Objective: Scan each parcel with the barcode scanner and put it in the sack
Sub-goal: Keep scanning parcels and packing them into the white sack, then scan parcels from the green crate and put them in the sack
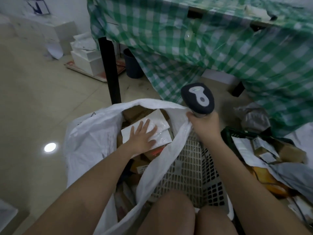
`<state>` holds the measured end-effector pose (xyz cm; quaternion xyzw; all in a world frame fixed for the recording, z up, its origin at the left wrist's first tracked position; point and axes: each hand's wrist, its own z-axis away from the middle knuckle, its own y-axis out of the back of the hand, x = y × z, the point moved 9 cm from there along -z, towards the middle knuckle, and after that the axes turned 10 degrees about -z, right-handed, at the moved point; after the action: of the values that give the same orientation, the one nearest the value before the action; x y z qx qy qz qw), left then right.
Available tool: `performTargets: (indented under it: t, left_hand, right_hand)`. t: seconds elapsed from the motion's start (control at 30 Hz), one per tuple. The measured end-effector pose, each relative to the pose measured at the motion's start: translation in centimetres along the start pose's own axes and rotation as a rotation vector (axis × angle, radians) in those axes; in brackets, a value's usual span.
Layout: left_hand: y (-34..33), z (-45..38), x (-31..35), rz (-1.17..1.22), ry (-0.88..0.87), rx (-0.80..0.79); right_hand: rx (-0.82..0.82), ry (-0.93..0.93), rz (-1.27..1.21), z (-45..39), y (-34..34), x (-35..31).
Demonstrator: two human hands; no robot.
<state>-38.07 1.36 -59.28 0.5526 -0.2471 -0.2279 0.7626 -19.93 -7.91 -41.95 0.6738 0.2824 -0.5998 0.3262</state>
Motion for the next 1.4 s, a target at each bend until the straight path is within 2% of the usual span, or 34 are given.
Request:
performTargets:
  t: [0.17,0.33,0.43,0.5,0.57,0.63,0.73,0.87,1.0,1.2,1.27,1.33,1.4]
  left_hand:
    - [1.6,4.8,-1.0,0.057,0.058,0.265]
    - [0.6,9.0,-2.8,0.388,0.011,0.349]
    - [0.5,11.3,-5.4,0.467,0.175,0.462]
    - [-0.5,11.3,-6.4,0.51,0.275,0.36]
    - [-1.8,10.6,-6.5,0.388,0.29,0.161]
    - [-3.4,10.1,-5.8,0.246,0.219,-0.003]
    - [-6.5,10.5,-3.8,0.208,0.119,-0.169]
    - [-8.8,10.8,-3.4,0.06,0.205,-0.054]
    - [-14.2,11.3,-2.6,0.312,0.183,-0.246]
    - [-13.8,10.1,-0.1,0.6,0.089,-0.222]
    - [-14.4,9.6,0.9,0.657,0.089,-0.302]
    - [-15.4,9.8,1.1,0.604,0.109,-0.386]
    - [-15.3,10.0,0.0,0.465,0.162,-0.318]
  right_hand:
    - [0.079,-0.047,-0.038,1.2,-0.7,2.1]
    - [0.009,-0.055,-0.015,2.9,-3.0,2.9]
    - [-0.04,-0.042,0.054,3.6,-4.3,3.1]
    - [-0.05,-0.023,0.092,4.0,-4.7,2.9]
    - [-0.049,-0.015,0.095,4.2,-4.8,2.6]
    - [-0.04,-0.018,0.102,4.4,-4.7,2.4]
    - [-0.022,-0.029,0.095,4.5,-4.2,2.5]
    - [-0.018,-0.028,0.076,4.8,-3.7,2.5]
    - [-0.049,-0.037,0.082,5.2,-3.2,3.4]
    - [-0.092,-0.101,0.148,5.6,-2.7,5.7]
    - [-0.113,-0.125,0.162,5.6,-2.7,6.4]
    - [-0.125,-0.14,0.181,5.7,-2.6,6.8]
    - [-0.138,-0.156,0.182,5.8,-2.6,7.0]
